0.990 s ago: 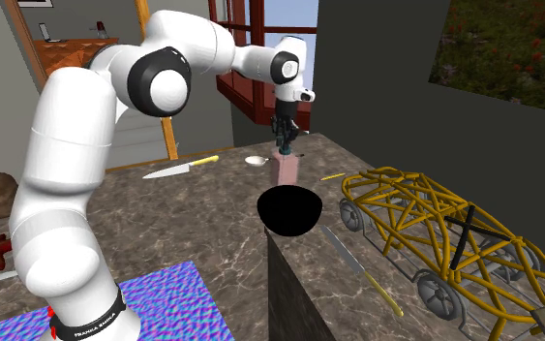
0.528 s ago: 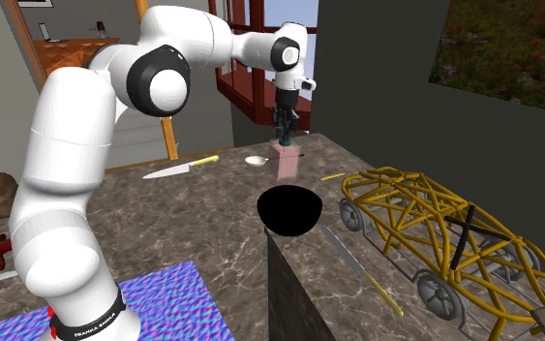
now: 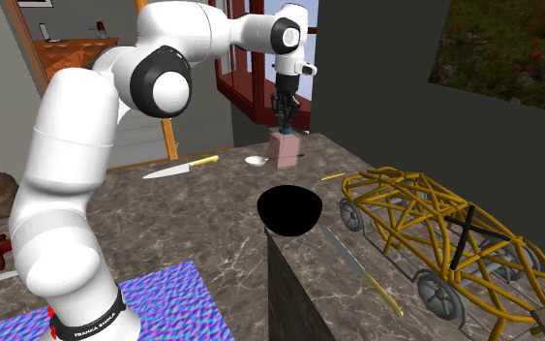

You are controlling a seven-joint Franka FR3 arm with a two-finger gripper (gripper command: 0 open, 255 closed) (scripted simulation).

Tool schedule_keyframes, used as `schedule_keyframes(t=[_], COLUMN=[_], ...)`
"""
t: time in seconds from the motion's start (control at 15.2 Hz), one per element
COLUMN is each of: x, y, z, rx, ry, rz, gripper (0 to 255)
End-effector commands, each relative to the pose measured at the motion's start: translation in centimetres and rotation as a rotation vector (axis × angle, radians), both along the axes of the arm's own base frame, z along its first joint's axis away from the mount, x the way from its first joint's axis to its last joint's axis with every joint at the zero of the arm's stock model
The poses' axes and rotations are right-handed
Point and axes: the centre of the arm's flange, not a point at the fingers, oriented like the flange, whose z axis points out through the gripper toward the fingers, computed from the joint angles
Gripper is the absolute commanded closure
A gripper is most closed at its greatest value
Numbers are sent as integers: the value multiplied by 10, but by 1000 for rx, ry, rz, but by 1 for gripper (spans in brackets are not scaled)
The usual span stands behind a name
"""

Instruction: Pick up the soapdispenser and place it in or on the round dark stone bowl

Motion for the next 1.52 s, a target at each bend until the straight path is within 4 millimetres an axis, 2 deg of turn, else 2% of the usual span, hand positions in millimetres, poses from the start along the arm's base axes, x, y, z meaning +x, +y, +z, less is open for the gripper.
schedule_keyframes(t=[0.0, 0.53, 1.45], x=[-1, -1, -94], y=[0, 0, -149], z=[9, 49, 106], rx=[0, 0, 0], ry=[0, 0, 0], rz=[0, 0, 0], gripper=[255, 255, 255])
